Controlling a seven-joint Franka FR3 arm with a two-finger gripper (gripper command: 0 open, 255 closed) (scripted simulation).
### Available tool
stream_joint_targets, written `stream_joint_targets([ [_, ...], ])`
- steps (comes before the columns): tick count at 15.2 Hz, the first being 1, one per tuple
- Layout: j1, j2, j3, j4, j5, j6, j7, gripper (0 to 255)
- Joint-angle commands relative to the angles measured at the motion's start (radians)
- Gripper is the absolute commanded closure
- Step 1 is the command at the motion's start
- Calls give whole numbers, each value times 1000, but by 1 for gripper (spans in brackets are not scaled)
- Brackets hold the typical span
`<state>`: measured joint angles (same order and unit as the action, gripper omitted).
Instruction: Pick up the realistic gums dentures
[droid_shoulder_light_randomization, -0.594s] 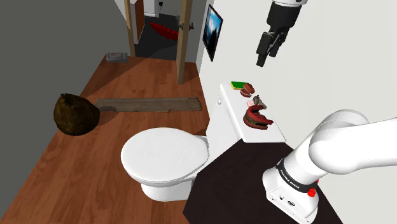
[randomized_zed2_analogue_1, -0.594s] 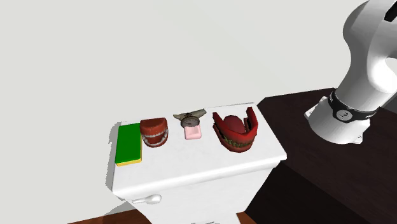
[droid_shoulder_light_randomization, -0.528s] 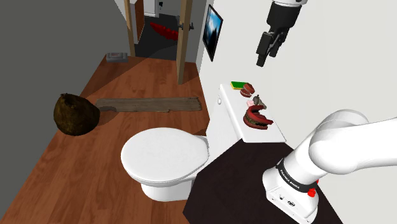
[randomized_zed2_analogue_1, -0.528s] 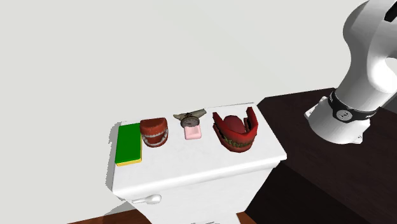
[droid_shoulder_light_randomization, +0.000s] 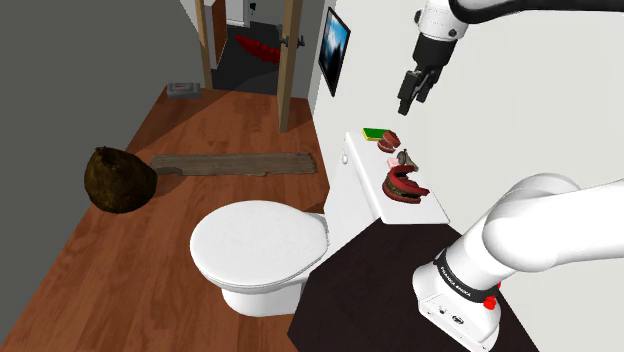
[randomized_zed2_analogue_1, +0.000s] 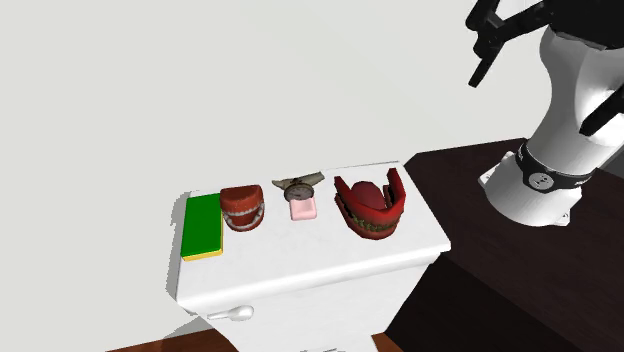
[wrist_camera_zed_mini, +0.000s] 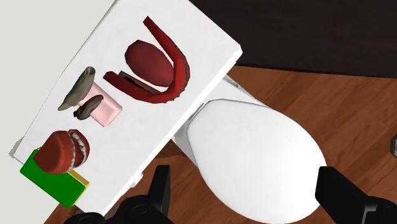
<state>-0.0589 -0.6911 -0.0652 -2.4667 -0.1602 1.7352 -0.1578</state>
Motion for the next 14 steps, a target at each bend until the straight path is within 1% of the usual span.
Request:
stream_joint_targets([
  [1,-19,34,-42,-18,-23,64,-33,0],
  [8,-67,195,-170,-41,-65,281,-127,0],
  [11,-80,284,-225,-30,-67,372,-173,0],
  [14,-89,384,-278,-6,-52,460,-226,0],
])
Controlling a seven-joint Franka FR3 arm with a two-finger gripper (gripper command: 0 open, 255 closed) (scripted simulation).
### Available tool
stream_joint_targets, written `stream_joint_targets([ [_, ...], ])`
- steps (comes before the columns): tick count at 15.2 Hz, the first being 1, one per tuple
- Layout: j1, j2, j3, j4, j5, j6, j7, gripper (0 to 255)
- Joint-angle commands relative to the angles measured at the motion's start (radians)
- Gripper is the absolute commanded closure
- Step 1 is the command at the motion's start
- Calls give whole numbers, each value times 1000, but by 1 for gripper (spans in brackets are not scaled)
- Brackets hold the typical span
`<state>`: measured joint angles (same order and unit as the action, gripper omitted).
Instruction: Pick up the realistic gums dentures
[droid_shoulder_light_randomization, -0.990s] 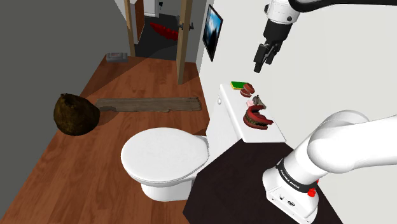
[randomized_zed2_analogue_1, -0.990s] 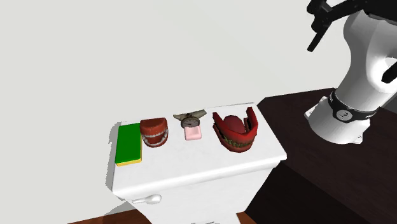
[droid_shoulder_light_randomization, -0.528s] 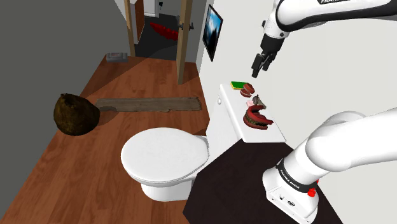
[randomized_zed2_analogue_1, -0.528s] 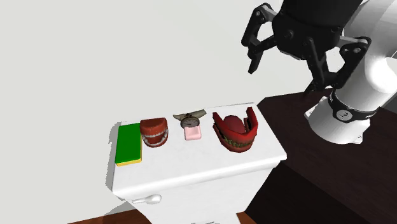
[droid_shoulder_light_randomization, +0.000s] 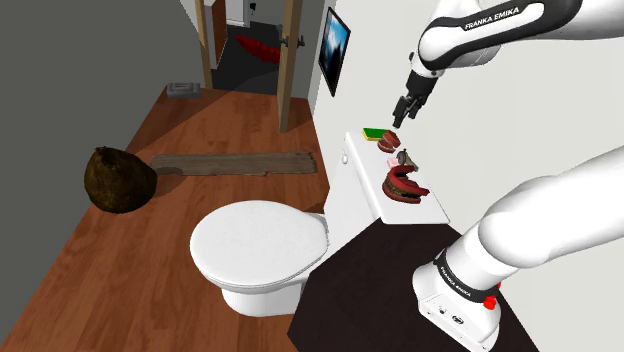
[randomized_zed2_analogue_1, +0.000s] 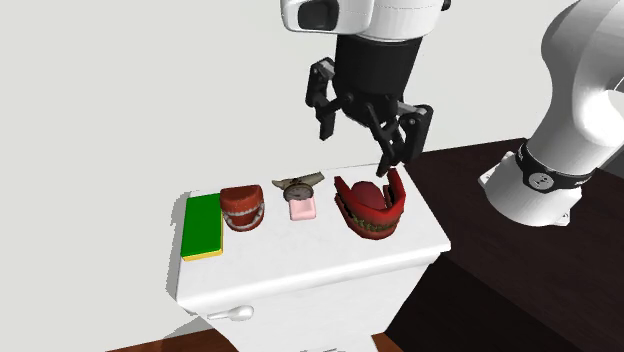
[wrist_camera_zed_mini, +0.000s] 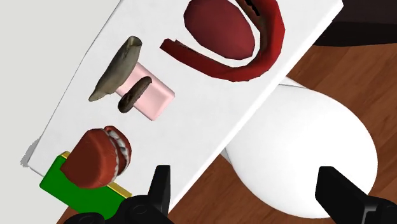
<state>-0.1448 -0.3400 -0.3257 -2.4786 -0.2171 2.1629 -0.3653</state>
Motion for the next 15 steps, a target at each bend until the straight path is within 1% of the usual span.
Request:
stream_joint_targets([
  [1,-5,68,-35,16,15,60,-38,0],
  [5,-11,218,-98,71,81,162,-132,0],
  [9,-27,381,-137,147,196,243,-252,0],
  [12,-60,506,-140,219,301,284,-350,0],
  [15,-112,628,-120,304,402,308,-440,0],
])
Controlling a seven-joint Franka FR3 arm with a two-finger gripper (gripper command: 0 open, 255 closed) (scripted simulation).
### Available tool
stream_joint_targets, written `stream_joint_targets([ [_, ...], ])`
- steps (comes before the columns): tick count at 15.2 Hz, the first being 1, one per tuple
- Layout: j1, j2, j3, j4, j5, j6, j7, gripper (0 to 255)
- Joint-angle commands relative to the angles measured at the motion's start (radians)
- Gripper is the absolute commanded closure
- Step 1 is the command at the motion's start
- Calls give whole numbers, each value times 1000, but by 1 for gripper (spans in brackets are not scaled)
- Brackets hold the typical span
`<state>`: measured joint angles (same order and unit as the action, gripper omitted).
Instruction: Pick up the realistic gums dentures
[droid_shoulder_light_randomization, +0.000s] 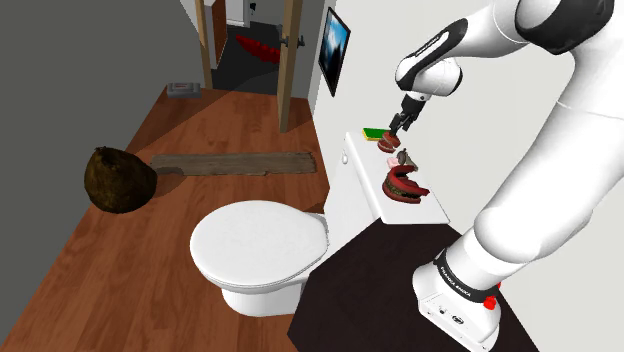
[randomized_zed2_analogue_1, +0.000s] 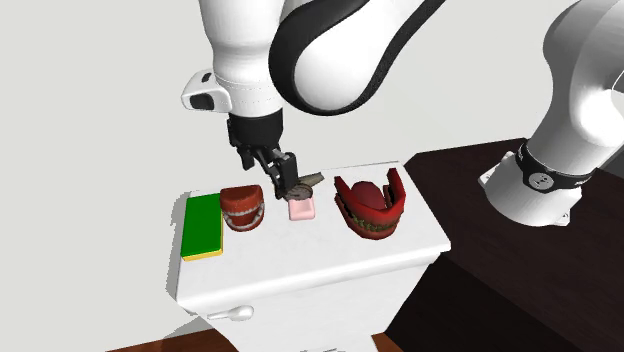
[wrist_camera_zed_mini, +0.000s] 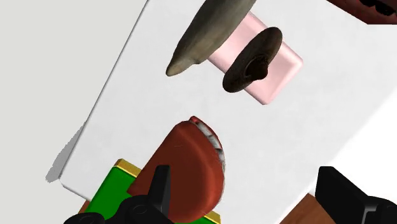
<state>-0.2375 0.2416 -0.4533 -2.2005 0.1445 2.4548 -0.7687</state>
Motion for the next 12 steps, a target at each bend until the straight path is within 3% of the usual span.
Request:
stream_joint_targets([
  [1,-40,87,17,57,70,21,-62,0],
  [3,-83,165,40,122,122,26,-108,0],
  [12,-119,255,83,135,178,100,-148,0],
])
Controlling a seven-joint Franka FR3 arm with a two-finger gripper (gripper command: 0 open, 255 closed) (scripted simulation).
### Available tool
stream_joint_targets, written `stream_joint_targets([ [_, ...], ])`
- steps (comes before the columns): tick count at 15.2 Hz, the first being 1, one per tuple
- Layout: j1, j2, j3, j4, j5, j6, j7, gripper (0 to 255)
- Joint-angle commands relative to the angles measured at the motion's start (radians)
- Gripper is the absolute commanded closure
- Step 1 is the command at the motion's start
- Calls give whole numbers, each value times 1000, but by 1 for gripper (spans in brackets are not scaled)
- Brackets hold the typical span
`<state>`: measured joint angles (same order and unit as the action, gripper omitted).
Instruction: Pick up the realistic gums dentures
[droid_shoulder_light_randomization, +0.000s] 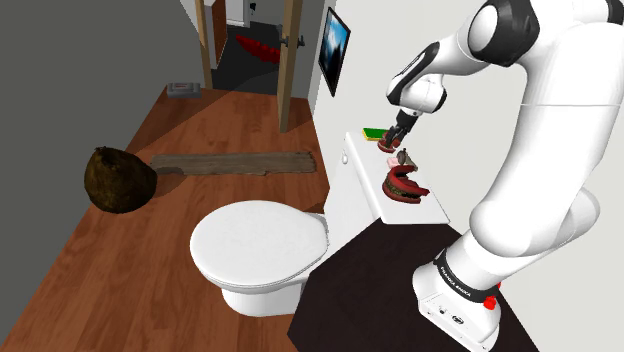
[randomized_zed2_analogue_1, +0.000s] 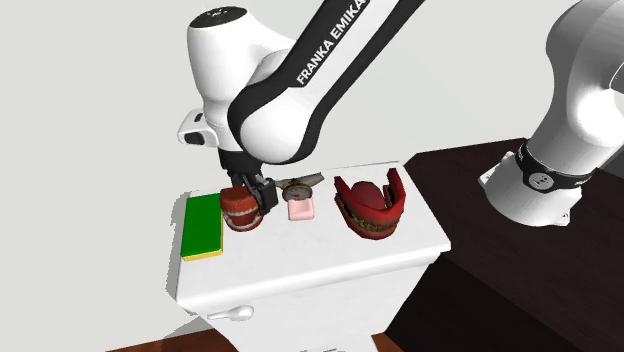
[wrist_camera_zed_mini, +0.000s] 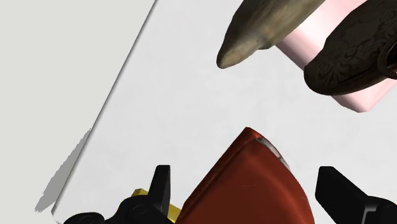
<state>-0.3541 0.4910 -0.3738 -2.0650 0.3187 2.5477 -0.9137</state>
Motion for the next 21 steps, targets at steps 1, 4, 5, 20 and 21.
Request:
stream_joint_targets([
  [1,-2,6,3,-1,4,7,-3,0],
  [4,-2,5,3,-1,4,6,-3,255],
  [5,-2,5,3,-1,4,7,-3,255],
  [20,31,-90,-41,-4,-57,-80,39,255],
  [21,34,-100,-45,-3,-64,-90,44,255],
])
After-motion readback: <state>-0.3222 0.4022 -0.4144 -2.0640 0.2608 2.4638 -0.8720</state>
